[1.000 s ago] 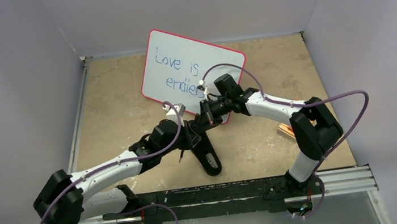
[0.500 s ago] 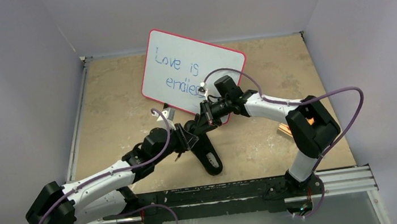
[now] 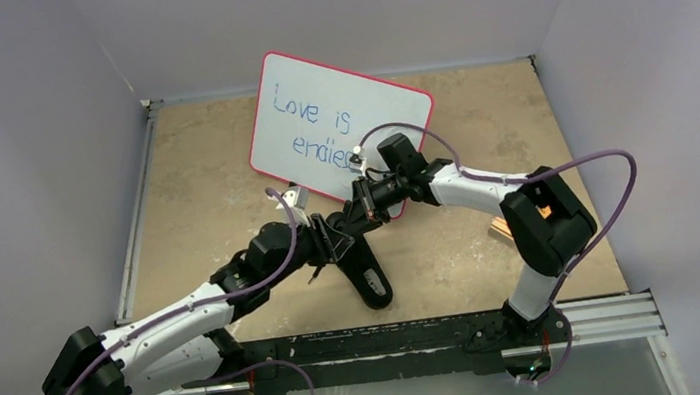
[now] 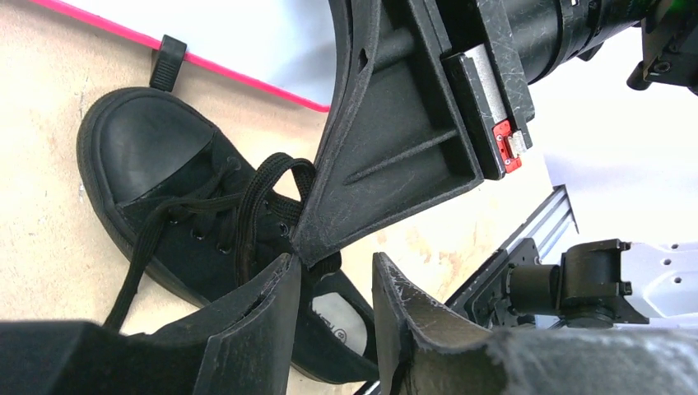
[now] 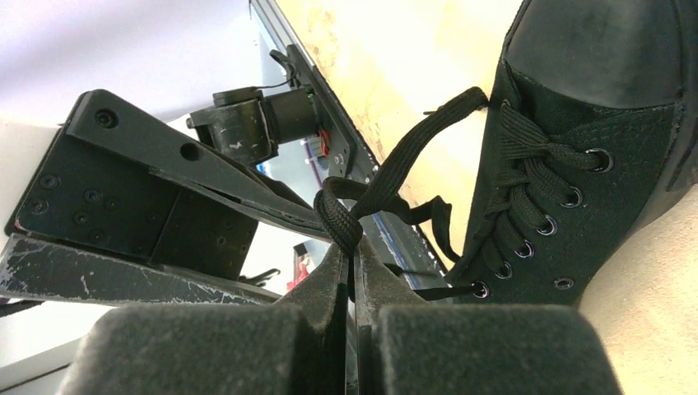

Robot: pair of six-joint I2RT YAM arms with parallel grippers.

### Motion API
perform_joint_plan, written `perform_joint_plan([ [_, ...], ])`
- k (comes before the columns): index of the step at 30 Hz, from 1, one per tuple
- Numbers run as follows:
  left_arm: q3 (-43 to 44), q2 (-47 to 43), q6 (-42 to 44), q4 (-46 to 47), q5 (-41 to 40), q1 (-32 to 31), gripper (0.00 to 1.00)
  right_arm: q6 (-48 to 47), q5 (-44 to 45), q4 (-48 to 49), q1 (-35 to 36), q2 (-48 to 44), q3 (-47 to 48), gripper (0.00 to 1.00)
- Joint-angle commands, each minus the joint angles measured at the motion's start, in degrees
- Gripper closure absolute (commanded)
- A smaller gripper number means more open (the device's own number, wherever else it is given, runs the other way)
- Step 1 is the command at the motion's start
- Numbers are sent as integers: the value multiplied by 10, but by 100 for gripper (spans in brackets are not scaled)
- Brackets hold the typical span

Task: Tie the shoes

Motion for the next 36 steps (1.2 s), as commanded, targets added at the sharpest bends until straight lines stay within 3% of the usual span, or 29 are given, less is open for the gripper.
perform_joint_plan([
  [1, 44, 11, 33, 24, 17, 3, 63, 17, -15, 33, -3, -1, 14, 100],
  [6, 35, 31, 16, 53, 21, 3, 63, 10, -19, 21, -2, 4, 24, 100],
  [17, 48, 76, 38, 76, 59, 4, 76, 15, -15, 25, -3, 4, 27, 100],
  [25, 53, 88, 39, 92, 76, 4, 79, 13, -14, 26, -3, 0, 24, 100],
  [27, 52, 88, 38, 93, 77, 3, 79, 13, -13, 26, -3, 0, 24, 100],
  [32, 43, 86, 29, 90, 73, 3, 68, 19, -13, 35, -3, -1, 27, 100],
  [36, 42, 88, 31, 114, 65, 4, 69, 21, -12, 39, -3, -2, 24, 100],
])
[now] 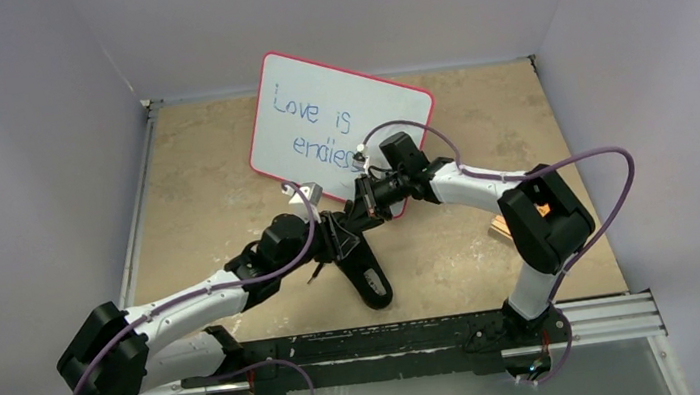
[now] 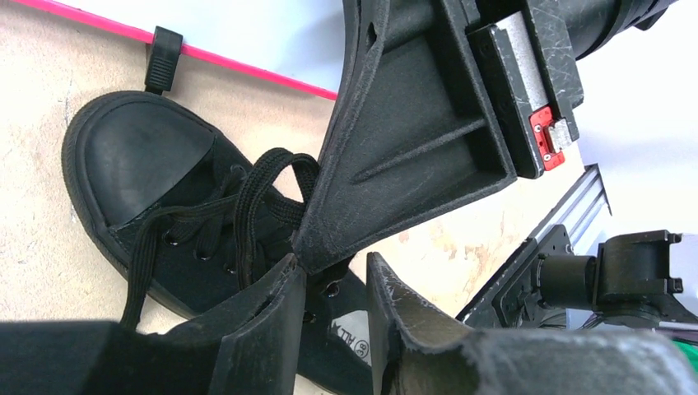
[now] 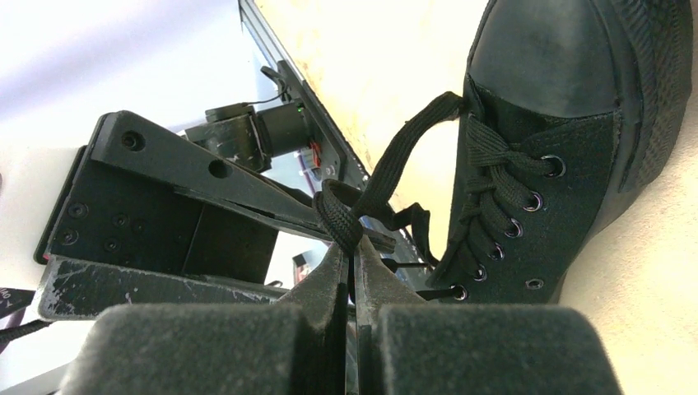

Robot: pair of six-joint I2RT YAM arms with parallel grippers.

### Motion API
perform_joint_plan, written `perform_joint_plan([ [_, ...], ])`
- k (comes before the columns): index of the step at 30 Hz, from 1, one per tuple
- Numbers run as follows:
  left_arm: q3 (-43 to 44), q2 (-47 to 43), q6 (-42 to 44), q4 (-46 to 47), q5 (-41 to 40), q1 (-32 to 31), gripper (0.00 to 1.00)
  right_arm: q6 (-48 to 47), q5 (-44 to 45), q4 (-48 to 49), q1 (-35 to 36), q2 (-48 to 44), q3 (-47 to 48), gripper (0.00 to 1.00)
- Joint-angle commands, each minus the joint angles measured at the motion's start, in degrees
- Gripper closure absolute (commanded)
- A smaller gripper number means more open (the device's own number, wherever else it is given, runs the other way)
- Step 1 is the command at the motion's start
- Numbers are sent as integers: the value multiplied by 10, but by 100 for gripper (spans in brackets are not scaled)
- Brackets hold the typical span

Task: Tie the shoes

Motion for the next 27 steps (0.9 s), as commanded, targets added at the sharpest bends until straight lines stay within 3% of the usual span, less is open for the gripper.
perform_joint_plan([
  [1, 23, 3, -1, 80, 24, -5, 73, 13, -24, 39, 8, -12, 22, 100],
  [7, 39, 29, -2, 68, 39, -5, 99, 10, -23, 35, 8, -17, 18, 100],
  [10, 28, 13, -21, 73, 38, -5, 100, 0, -17, 21, 8, -18, 21, 99],
  [17, 6, -17, -123, 72, 55, -6, 100, -134, 70, -191, 8, -31, 97, 61],
  [20, 19, -20, -127, 38, 64, -5, 100, -163, 99, -234, 3, -58, 94, 45],
  [23, 28, -23, -123, 16, 65, -5, 100, -176, 114, -274, -14, -83, 67, 37],
  [27, 54, -7, -112, -16, 70, -3, 100, -208, 129, -311, -19, -143, 55, 34],
])
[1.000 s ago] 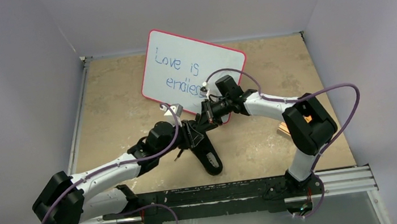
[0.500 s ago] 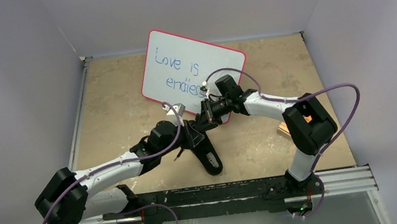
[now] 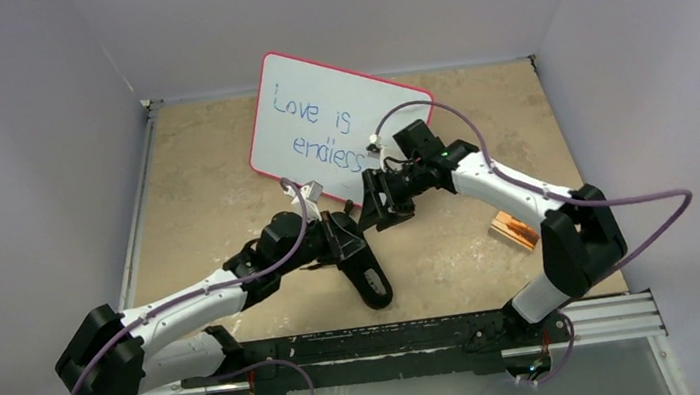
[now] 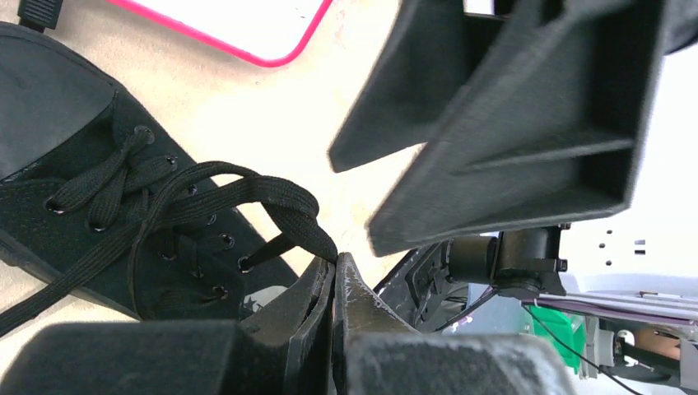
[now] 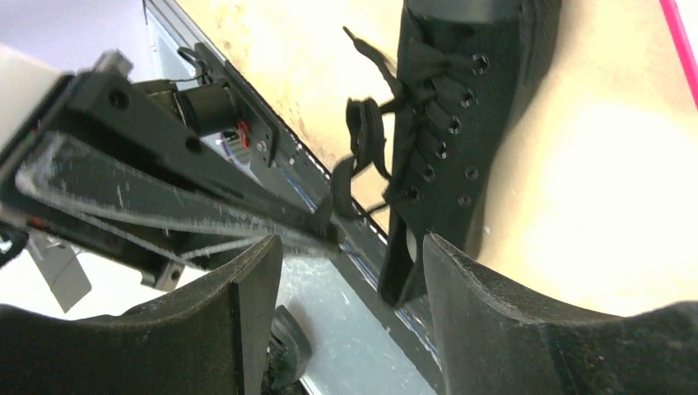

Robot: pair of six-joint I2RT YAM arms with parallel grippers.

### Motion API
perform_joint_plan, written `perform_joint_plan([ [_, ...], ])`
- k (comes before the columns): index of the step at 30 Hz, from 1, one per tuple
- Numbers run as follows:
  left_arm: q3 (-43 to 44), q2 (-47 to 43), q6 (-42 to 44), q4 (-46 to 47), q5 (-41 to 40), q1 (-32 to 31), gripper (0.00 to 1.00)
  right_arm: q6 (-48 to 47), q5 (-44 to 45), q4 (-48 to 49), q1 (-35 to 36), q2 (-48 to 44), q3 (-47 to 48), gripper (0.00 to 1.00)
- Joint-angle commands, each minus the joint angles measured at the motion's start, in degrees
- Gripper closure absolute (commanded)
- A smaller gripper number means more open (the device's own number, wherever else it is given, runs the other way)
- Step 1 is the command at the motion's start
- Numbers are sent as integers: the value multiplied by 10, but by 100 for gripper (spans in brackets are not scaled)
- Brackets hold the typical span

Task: Tie the shoes

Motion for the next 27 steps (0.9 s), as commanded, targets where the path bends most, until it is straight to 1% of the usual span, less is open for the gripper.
perform_joint_plan([
  [1, 50, 7, 2, -17, 18, -1, 100, -71, 25, -75, -5, -76, -14, 34],
  [4, 58, 10, 9, -21, 23, 0, 100, -135, 40, -58, -5, -116, -40, 36],
  [7, 57, 1, 12, -26, 22, 2, 100, -173, 13, -1, 14, -148, -88, 37],
  [10, 51, -8, 15, -20, 28, 4, 100, -153, 12, 101, 60, -179, -144, 35],
  [12, 49, -7, 15, -20, 35, 8, 100, -135, 47, 161, 93, -188, -170, 34],
  [16, 52, 3, 14, -19, 48, 8, 100, -83, 83, 234, 105, -185, -202, 37],
  [19, 52, 4, 14, -19, 49, 8, 100, -67, 104, 255, 106, -184, -213, 40],
  [23, 51, 1, 11, -18, 48, 9, 100, -66, 89, 277, 106, -168, -212, 47],
  [27, 51, 6, 6, -12, 50, 9, 100, -55, 81, 296, 107, -168, -219, 51],
])
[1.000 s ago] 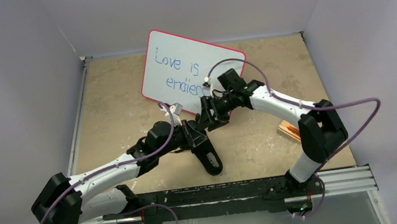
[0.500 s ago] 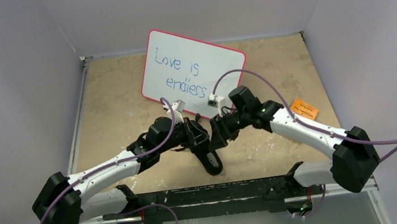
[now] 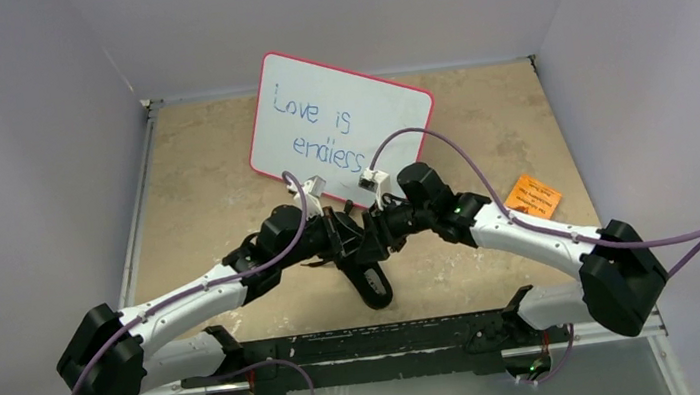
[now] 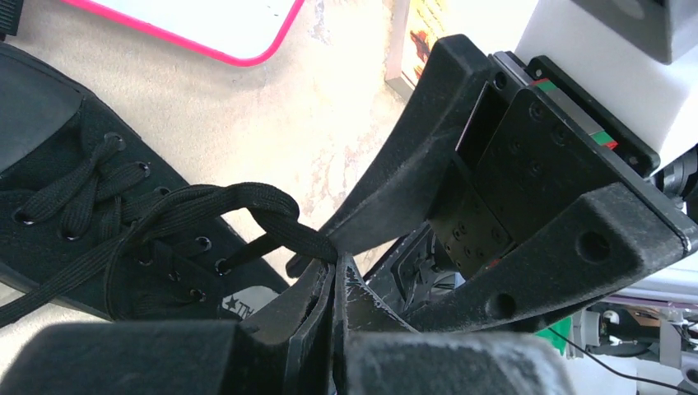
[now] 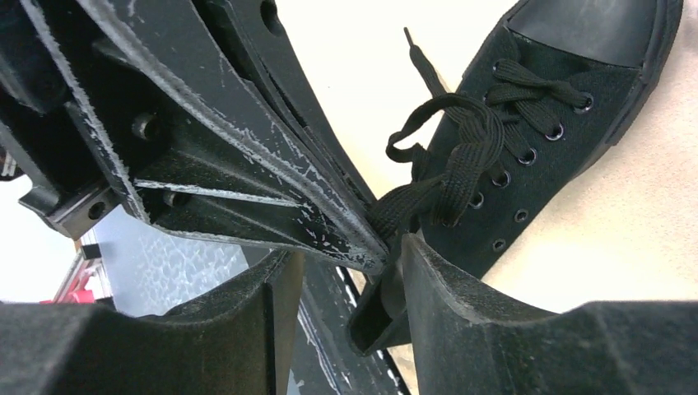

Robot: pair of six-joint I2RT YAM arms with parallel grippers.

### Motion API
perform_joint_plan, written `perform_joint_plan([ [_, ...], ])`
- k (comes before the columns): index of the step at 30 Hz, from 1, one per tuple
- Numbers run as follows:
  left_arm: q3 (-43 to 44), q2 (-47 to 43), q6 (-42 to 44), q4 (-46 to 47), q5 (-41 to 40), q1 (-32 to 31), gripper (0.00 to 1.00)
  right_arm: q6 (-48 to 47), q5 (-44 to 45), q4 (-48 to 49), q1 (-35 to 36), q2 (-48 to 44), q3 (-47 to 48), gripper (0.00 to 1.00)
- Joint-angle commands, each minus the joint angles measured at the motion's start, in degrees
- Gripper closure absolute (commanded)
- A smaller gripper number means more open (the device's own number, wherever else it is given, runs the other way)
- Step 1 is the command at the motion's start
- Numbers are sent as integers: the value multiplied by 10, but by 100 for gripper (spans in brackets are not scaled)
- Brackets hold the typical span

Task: Tie the shoes

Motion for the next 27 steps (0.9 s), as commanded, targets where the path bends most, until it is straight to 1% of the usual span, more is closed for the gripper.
perform_joint_plan([
  [1, 16, 0, 1, 24, 12, 3, 100, 18, -1, 58, 0, 1, -4, 53],
  [5, 15, 4, -3, 27, 5, 3, 100, 26, 3, 33, 0, -6, 1, 73],
  [6, 15, 4, -4, 27, 0, 3, 100, 28, 4, 24, 0, -13, -1, 81],
  [7, 15, 3, -5, 26, -5, 3, 100, 31, 6, 9, 0, -20, -3, 91],
  [8, 17, 2, -6, 22, -11, 3, 100, 37, 7, -10, 0, -29, -6, 98],
  [10, 26, -3, 1, -16, -30, 4, 88, 50, 27, -44, 0, -48, -9, 100],
  [11, 37, -5, 9, -53, -52, 4, 81, 51, 36, -60, -1, -61, -6, 100],
  [13, 54, -13, 2, -151, -111, 6, 71, 52, 47, -79, 0, -73, -2, 100],
  [14, 59, -19, -3, -195, -135, 6, 68, 51, 50, -85, -1, -76, 0, 100],
  [16, 60, -34, -24, -233, -167, 8, 63, 52, 52, -90, -2, -75, 2, 100],
  [18, 62, -48, -58, -273, -201, 14, 55, 51, 48, -93, -5, -68, 2, 100],
  [20, 67, -52, -108, -328, -243, 23, 49, 48, 38, -93, -7, -57, 5, 100],
  [21, 70, -47, -130, -356, -256, 35, 48, 44, 34, -96, -9, -51, 9, 100],
  [23, 75, -24, -210, -408, -263, 66, 45, 36, 25, -101, -9, -43, 16, 100],
  [24, 70, -8, -244, -401, -246, 79, 43, 34, 20, -101, -9, -40, 18, 100],
  [25, 61, 7, -271, -367, -228, 84, 44, 34, 16, -98, -10, -37, 18, 100],
  [27, 44, 31, -323, -291, -221, 83, 47, 35, 11, -92, -10, -33, 16, 100],
])
